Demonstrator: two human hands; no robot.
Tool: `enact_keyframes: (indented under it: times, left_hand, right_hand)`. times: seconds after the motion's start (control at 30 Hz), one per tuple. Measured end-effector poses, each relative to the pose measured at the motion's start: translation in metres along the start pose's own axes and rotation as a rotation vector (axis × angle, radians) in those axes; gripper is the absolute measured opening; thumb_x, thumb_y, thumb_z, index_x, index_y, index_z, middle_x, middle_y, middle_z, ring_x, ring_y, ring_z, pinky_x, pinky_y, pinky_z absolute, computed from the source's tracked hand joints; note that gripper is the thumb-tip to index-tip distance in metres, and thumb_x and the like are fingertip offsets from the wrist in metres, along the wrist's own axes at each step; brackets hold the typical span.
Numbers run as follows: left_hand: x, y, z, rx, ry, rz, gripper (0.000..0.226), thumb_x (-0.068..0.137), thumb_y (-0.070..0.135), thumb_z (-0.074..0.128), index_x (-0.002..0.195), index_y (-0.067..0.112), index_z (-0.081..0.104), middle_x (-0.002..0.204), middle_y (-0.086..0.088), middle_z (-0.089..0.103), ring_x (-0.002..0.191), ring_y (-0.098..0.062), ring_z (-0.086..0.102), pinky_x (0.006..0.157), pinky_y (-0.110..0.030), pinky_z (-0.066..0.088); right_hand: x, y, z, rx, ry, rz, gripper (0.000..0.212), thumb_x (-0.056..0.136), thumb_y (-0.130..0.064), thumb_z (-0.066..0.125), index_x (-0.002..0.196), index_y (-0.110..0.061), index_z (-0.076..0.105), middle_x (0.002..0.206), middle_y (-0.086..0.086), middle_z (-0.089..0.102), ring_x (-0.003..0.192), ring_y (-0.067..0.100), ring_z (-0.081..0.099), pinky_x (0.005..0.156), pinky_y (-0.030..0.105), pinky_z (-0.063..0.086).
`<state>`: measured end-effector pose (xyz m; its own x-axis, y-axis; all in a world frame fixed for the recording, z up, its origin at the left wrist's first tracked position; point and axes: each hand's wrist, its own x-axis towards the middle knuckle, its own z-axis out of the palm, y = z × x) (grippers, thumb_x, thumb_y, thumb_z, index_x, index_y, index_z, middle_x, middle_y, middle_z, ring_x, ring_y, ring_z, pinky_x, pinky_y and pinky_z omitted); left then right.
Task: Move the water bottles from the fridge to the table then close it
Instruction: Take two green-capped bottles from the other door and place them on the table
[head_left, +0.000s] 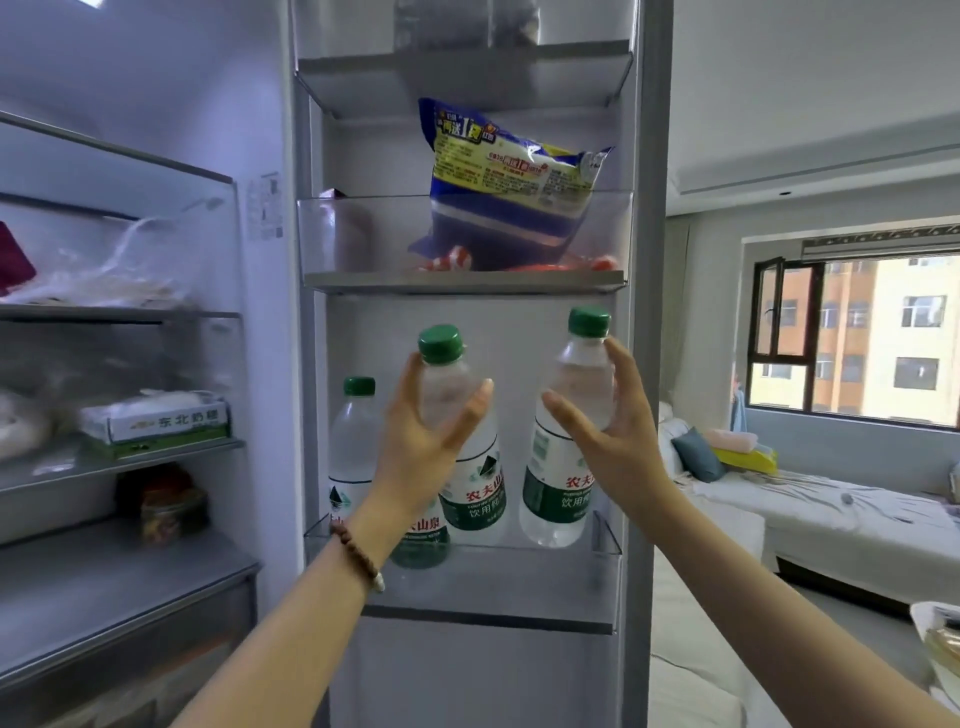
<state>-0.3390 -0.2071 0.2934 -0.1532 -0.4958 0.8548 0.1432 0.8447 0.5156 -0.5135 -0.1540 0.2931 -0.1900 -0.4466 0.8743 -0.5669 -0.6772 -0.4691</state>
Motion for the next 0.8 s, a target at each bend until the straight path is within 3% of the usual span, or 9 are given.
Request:
enact_keyframes:
  times: [0.07, 0.17, 0.27, 0.33, 0.43, 0.53, 0.67, 0.8]
  left_hand:
    - [0.005, 0.020, -0.009, -0.021, 0.067, 0.050, 0.037, 0.076, 0.042, 0.066, 0.109, 0.037, 0.050, 0.096, 0.027, 0.062, 0.089, 0.003, 0.061, 0.076, -0.012, 0.049]
    - [0.001, 0.045, -0.018, -0.098, 0.168, 0.037, 0.035, 0.076, 0.033, 0.070, 0.105, 0.022, 0.056, 0.083, 0.017, 0.066, 0.075, -0.001, 0.064, 0.068, -0.015, 0.051]
    - [-0.012, 0.065, -0.028, -0.080, 0.231, -0.005, 0.037, 0.070, 0.038, 0.072, 0.101, 0.020, 0.061, 0.083, 0.008, 0.067, 0.079, -0.011, 0.066, 0.073, -0.026, 0.054]
    - [-0.027, 0.078, -0.034, -0.042, 0.276, -0.036, 0.031, 0.072, 0.033, 0.073, 0.098, 0.020, 0.063, 0.083, 0.007, 0.068, 0.078, -0.012, 0.066, 0.071, -0.026, 0.054]
    - [-0.054, 0.101, -0.042, 0.078, 0.374, -0.063, 0.031, 0.072, 0.035, 0.073, 0.097, 0.020, 0.065, 0.089, 0.004, 0.069, 0.081, -0.014, 0.066, 0.074, -0.030, 0.054]
    - [-0.089, 0.127, -0.051, 0.217, 0.473, -0.103, 0.026, 0.069, 0.045, 0.069, 0.091, 0.031, 0.067, 0.088, 0.005, 0.071, 0.082, -0.014, 0.067, 0.077, -0.031, 0.054]
    - [-0.148, 0.171, -0.070, 0.433, 0.583, -0.184, 0.024, 0.073, 0.046, 0.066, 0.089, 0.029, 0.067, 0.082, 0.003, 0.072, 0.075, -0.014, 0.068, 0.069, -0.027, 0.055]
    - [-0.206, 0.235, -0.093, 0.632, 0.703, -0.237, 0.013, 0.081, 0.032, 0.068, 0.092, 0.026, 0.066, 0.081, 0.012, 0.071, 0.076, -0.004, 0.066, 0.067, -0.019, 0.054]
  right_hand:
    - [0.011, -0.017, -0.002, 0.058, 0.030, -0.069, 0.065, 0.079, -0.025, 0.070, 0.134, -0.016, 0.038, 0.118, -0.003, 0.056, 0.104, 0.003, 0.057, 0.089, 0.014, 0.045]
    - [0.020, -0.036, -0.007, 0.169, 0.011, -0.097, 0.059, 0.080, -0.019, 0.070, 0.132, -0.015, 0.042, 0.108, -0.002, 0.058, 0.093, -0.001, 0.061, 0.077, 0.010, 0.048]
    - [0.018, -0.046, -0.006, 0.303, -0.099, -0.023, 0.053, 0.078, -0.031, 0.068, 0.128, -0.028, 0.048, 0.096, -0.009, 0.064, 0.089, 0.007, 0.066, 0.072, 0.015, 0.052]
    - [0.009, -0.048, 0.001, 0.411, -0.175, 0.028, 0.050, 0.077, -0.036, 0.067, 0.125, -0.029, 0.051, 0.097, -0.006, 0.066, 0.087, 0.010, 0.067, 0.071, 0.019, 0.054]
    - [-0.012, -0.052, 0.017, 0.569, -0.273, 0.109, 0.055, 0.077, -0.039, 0.070, 0.128, -0.033, 0.049, 0.108, -0.002, 0.066, 0.094, 0.012, 0.067, 0.075, 0.026, 0.055]
    - [-0.041, -0.061, 0.034, 0.662, -0.402, 0.139, 0.064, 0.075, -0.042, 0.070, 0.134, -0.033, 0.045, 0.117, -0.005, 0.065, 0.102, 0.008, 0.065, 0.083, 0.028, 0.054]
    - [-0.084, -0.095, 0.060, 0.772, -0.588, 0.146, 0.060, 0.069, -0.046, 0.070, 0.126, -0.040, 0.051, 0.112, -0.012, 0.067, 0.098, 0.001, 0.065, 0.075, 0.016, 0.053]
    - [-0.128, -0.153, 0.088, 0.933, -0.746, 0.131, 0.061, 0.069, -0.040, 0.068, 0.127, -0.031, 0.053, 0.110, -0.010, 0.069, 0.094, 0.001, 0.066, 0.071, 0.011, 0.052]
